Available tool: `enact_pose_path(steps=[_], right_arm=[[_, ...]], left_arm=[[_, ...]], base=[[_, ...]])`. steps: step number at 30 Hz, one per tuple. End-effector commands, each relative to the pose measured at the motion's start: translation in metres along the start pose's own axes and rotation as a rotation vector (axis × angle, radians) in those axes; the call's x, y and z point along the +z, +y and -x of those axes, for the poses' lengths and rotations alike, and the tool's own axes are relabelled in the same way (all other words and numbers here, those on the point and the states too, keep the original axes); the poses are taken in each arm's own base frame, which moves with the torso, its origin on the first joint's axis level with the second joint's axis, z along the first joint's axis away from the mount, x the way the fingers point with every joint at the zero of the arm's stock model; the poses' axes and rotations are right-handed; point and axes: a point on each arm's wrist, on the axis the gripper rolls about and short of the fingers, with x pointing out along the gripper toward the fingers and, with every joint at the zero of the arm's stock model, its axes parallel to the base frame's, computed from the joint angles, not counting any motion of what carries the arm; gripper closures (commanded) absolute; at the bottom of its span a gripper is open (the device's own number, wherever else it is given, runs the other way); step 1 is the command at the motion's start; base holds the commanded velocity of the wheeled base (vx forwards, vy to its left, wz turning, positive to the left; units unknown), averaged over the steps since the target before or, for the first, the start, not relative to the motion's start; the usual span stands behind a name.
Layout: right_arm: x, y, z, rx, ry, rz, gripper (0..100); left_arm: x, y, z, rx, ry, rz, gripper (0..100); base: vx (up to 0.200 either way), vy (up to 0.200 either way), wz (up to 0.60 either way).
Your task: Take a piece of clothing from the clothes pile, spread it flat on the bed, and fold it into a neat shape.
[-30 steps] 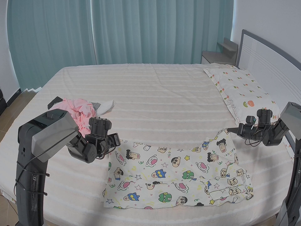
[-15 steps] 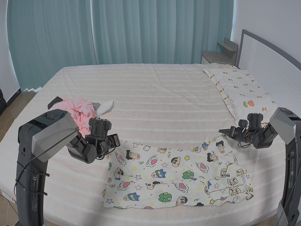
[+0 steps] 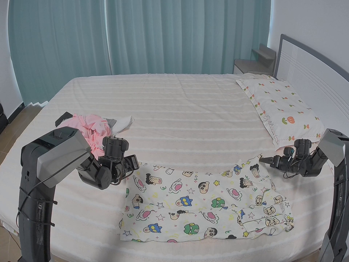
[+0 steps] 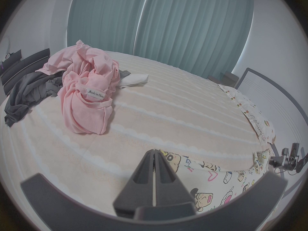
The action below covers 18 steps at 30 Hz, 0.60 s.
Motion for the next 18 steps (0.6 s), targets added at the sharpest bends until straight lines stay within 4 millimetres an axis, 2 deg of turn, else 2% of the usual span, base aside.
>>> enact_pose_path(steps=[1, 8, 14, 16, 17, 18], right_arm=[[-0.01, 0.0, 0.004, 0.013, 0.047, 0.005, 0], [-0.018, 0.009, 0.005, 0.086, 0.095, 0.045, 0], [-0.021, 0.024, -0.008, 0.118, 0.119, 0.068, 0], [-0.023, 0.033, -0.02, 0.137, 0.156, 0.068, 0], [-0.023, 0.036, -0.022, 0.139, 0.167, 0.067, 100], [-0.023, 0.036, -0.023, 0.139, 0.169, 0.067, 100]], left_arm=[[-0.001, 0.0, -0.001, 0.001, 0.002, 0.0, 100], [-0.001, -0.001, -0.001, -0.002, 0.001, 0.001, 100], [-0.003, -0.001, -0.003, -0.001, 0.006, -0.001, 100], [-0.003, -0.001, -0.003, -0.002, 0.003, 0.002, 100], [-0.003, -0.001, -0.003, -0.002, 0.003, 0.003, 100], [-0.003, -0.001, -0.004, -0.002, 0.005, 0.003, 100]], base=[[0.0, 0.0, 0.0], [0.0, 0.0, 0.0], [0.0, 0.0, 0.0], [0.0, 0.0, 0.0], [0.0, 0.0, 0.0], [0.0, 0.0, 0.0]])
